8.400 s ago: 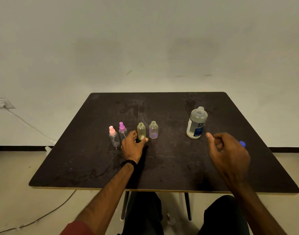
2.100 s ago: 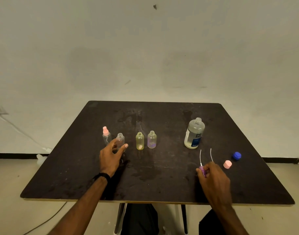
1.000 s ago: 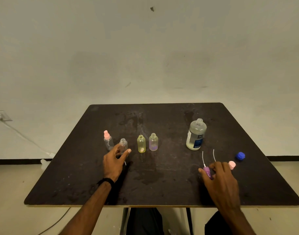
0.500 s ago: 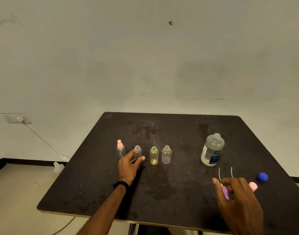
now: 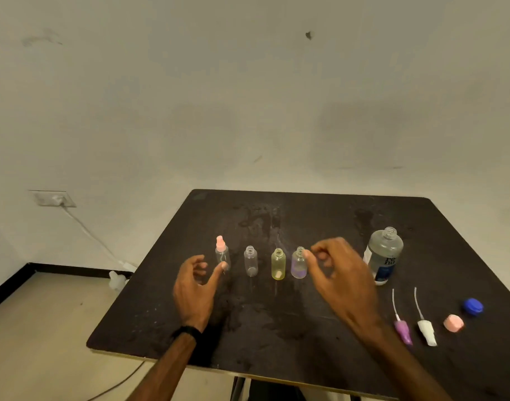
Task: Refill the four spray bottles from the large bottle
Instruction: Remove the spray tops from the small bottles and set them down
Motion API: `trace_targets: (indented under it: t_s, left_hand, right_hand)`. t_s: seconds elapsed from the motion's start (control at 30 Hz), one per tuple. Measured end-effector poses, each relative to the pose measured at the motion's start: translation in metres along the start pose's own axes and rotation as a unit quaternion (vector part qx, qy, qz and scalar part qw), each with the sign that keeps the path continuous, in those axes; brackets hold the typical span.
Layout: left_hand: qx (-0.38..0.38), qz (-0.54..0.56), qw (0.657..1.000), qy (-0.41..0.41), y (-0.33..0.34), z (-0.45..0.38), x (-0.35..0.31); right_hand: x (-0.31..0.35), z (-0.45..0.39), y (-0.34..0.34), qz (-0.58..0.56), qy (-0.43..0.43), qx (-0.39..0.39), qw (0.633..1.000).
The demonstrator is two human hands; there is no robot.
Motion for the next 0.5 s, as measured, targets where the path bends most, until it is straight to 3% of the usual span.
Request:
trace_targets:
  t_s: [0.2,0.5]
  left_hand:
    - [0.062,0.017,0.996,-0.058,0.004,-0.026,0.017]
    - [0.085,0.065,0.991,-0.075,0.033,-0.031,0.019]
  right_hand:
    - [0.069,-0.081,0.07,-0.005,-0.147,0.196,0.97]
    - [0.105,-0.126,0.148,0.127,-0.176,0.381,0.899]
Point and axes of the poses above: each hand's wrist, its own z-axis away from the middle knuckle, its own y-axis out of the palm, x = y × z, the point moved 3 cm from there along -z, towards the middle knuckle, and after that the axes turned 12 degrees about z, right-handed, at the moved point
